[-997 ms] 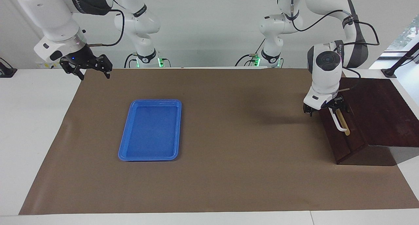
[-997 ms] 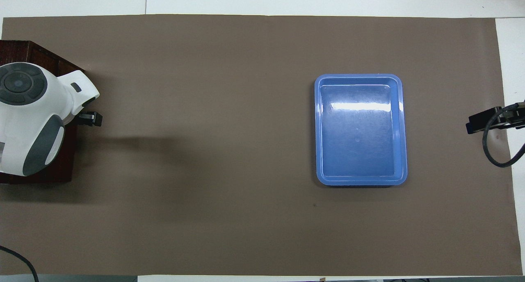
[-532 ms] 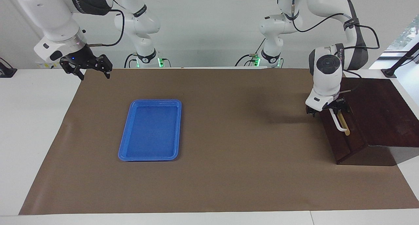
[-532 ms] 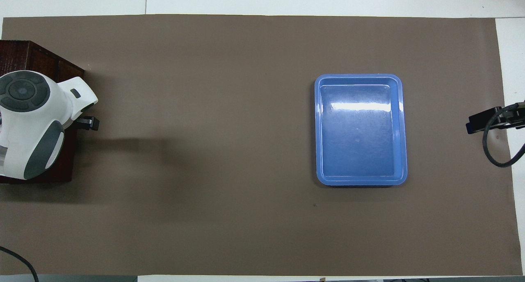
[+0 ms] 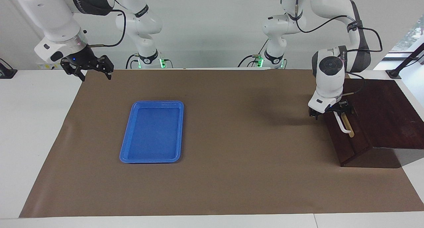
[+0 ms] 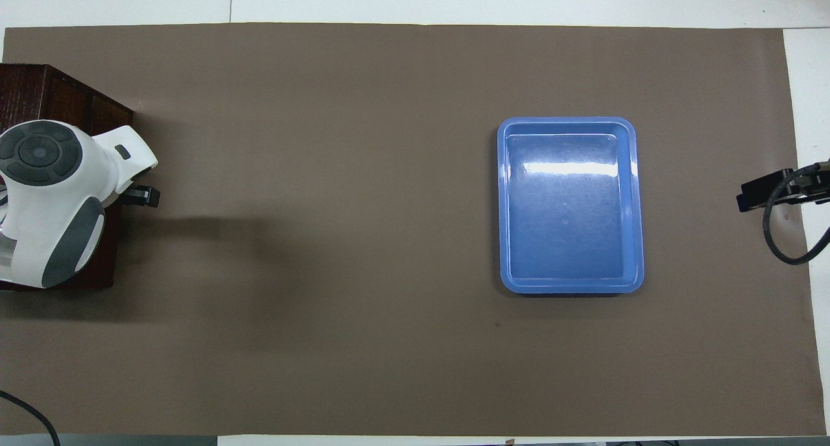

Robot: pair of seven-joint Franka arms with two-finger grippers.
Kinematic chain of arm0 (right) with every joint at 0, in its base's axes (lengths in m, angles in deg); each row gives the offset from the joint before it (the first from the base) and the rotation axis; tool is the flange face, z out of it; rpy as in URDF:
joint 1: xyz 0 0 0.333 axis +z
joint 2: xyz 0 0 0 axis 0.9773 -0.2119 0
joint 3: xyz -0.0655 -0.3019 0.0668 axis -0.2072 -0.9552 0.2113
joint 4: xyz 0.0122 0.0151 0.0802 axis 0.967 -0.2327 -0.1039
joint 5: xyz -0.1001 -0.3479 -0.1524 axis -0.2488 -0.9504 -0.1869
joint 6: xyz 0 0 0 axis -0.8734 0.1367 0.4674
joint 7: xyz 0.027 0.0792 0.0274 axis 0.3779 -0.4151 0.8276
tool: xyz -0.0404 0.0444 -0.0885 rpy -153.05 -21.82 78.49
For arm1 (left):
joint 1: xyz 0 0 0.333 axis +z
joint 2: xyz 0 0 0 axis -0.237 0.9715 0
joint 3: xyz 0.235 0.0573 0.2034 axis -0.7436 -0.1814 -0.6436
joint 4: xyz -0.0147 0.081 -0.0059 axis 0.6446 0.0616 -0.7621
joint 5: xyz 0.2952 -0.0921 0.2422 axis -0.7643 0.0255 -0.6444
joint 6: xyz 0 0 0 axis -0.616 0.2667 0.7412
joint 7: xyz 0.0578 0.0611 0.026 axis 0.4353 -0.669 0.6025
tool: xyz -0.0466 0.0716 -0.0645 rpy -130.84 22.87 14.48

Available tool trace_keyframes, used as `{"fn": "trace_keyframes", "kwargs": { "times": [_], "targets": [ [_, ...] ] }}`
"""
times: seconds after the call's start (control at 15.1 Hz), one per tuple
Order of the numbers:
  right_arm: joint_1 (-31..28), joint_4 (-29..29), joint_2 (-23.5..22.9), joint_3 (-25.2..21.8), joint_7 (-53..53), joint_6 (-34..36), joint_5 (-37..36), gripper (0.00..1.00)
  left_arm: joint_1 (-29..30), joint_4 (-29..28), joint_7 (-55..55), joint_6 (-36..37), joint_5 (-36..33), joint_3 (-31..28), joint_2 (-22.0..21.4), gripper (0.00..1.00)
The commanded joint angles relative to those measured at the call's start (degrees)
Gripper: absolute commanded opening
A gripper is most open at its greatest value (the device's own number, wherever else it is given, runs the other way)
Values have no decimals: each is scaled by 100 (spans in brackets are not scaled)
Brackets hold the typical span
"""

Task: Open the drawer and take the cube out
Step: 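Pull the drawer open toward the robot with the left gripper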

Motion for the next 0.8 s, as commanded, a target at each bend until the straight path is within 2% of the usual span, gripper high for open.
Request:
{"fn": "trace_keyframes", "kwargs": {
  "times": [0.0, 0.33, 0.73],
  "targets": [
    [-56, -65, 91, 52, -83, 73, -94, 100, 21, -238, 5, -290, -92, 54, -119, 100],
    [-56, -65, 91, 52, -83, 73, -86, 100, -128, -221, -4, -300, -57, 72, -101, 100],
    [-56, -65, 91, 52, -83, 73, -94, 100, -883, -133, 84, -150, 197, 72, -101, 100]
  ]
}}
